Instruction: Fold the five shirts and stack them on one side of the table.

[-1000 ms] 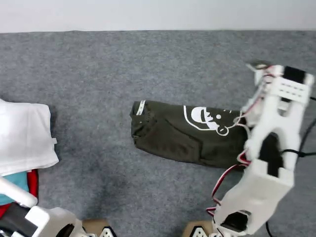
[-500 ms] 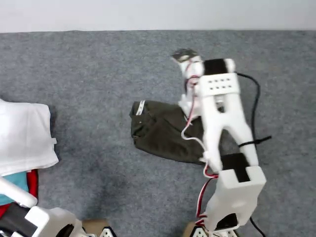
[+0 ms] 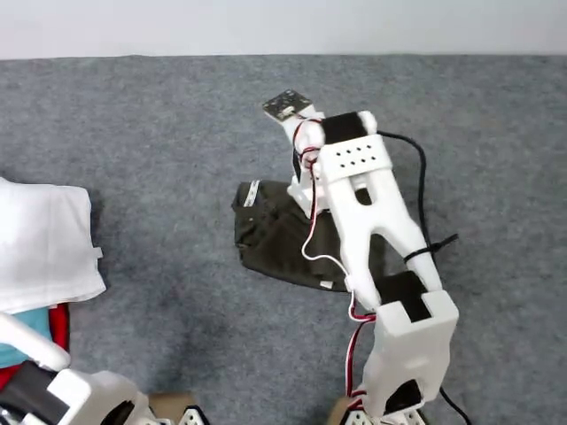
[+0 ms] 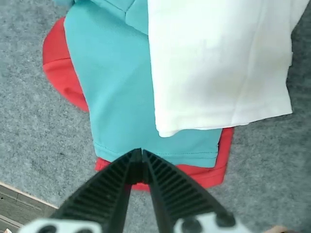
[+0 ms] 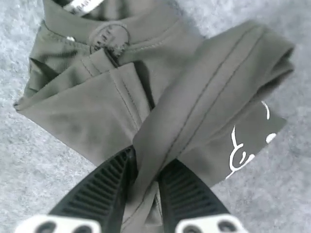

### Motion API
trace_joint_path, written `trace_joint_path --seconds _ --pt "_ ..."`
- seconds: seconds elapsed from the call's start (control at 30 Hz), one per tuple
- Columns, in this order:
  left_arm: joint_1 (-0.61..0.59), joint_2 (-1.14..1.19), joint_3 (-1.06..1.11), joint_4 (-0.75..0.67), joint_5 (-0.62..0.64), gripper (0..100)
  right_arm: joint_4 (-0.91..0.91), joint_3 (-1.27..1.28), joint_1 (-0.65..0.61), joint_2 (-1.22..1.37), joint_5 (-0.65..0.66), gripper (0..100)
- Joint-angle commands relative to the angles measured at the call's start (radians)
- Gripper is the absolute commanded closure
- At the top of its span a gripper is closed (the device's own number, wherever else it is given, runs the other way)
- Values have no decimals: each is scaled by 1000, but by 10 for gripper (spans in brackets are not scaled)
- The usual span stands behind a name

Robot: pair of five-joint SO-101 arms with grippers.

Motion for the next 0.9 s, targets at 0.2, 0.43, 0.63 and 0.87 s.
trace_joint_path --seconds 0.2,0.43,0.63,0.87 --pt "3 -46 2 23 -2 993 -94 -8 -108 -7 -5 989" --pt "12 -44 1 11 20 993 -147 -8 -133 12 -2 988" --pt "12 -37 2 3 20 993 -136 -8 -142 70 -5 928" --pt "12 -35 4 3 20 993 -140 -81 -271 79 -6 757"
